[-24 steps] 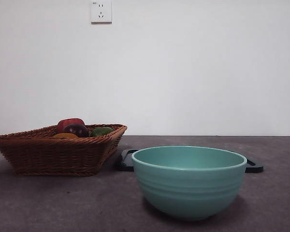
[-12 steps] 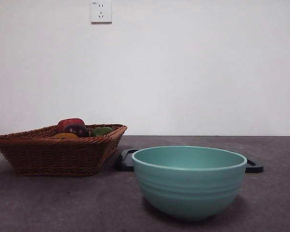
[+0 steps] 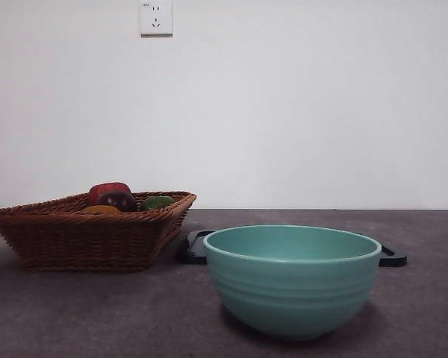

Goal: Pick up the wifruite, put it on the bowl, pick up the plate, put it on desk

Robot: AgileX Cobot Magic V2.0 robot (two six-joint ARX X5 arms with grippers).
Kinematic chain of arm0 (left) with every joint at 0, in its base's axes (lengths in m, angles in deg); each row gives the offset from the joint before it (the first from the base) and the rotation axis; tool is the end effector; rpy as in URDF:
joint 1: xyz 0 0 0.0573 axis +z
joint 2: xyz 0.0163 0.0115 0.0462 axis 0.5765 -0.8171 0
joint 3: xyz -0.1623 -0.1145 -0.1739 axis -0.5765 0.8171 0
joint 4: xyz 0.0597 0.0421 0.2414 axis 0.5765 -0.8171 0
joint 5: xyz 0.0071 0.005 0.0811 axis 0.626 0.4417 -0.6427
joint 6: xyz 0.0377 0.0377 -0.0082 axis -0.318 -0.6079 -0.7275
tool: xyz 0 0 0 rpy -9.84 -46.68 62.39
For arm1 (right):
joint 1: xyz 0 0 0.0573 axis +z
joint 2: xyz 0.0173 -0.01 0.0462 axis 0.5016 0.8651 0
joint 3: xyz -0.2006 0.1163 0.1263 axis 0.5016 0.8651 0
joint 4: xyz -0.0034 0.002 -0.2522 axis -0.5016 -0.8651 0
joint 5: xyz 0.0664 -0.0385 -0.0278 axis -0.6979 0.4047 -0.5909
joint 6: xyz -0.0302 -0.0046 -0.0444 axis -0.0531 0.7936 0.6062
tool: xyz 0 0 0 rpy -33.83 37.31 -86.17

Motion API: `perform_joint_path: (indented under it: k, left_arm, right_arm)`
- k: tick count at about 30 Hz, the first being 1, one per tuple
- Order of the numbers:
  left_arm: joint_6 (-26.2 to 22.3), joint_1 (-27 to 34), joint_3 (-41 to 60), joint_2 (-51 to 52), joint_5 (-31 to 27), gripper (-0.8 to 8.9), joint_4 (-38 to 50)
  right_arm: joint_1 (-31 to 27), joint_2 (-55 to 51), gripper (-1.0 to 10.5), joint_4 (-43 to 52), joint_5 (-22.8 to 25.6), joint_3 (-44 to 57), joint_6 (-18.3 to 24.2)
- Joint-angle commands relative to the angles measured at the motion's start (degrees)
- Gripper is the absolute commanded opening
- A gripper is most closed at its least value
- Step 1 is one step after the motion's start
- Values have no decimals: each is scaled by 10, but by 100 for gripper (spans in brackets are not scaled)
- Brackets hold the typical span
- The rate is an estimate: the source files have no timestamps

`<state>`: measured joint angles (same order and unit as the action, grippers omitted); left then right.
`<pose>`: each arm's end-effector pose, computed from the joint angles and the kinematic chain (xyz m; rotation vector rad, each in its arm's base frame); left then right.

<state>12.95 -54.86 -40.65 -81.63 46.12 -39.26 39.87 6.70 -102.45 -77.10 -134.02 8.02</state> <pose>0.1019 -0.0508 0.3620 -0.0757 0.5577 -0.7985 0.0832 0.0315 0.3617 0.1194 0.5056 0.7774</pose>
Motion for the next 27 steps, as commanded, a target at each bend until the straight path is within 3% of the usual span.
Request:
perform_joint_path:
  k: [1, 6, 12, 21, 27]
  left_arm:
    - [17, -2, -14, -10, 2, 687, 0]
    - [28, -2, -16, -45, -5, 687, -12]
    - [84, -2, -36, -119, -26, 687, -14]
    - [108, -2, -110, -275, -138, 682, -44]
    - [101, -3, -180, -393, -176, 682, -53]
  right_arm:
    - [3, 2, 609, 5, -2, -10, 4]
    - [3, 2, 609, 5, -2, -10, 4]
    - [3, 2, 609, 5, -2, -10, 4]
    - [3, 2, 609, 5, -2, -10, 1]
    - [3, 2, 609, 5, -2, -10, -1]
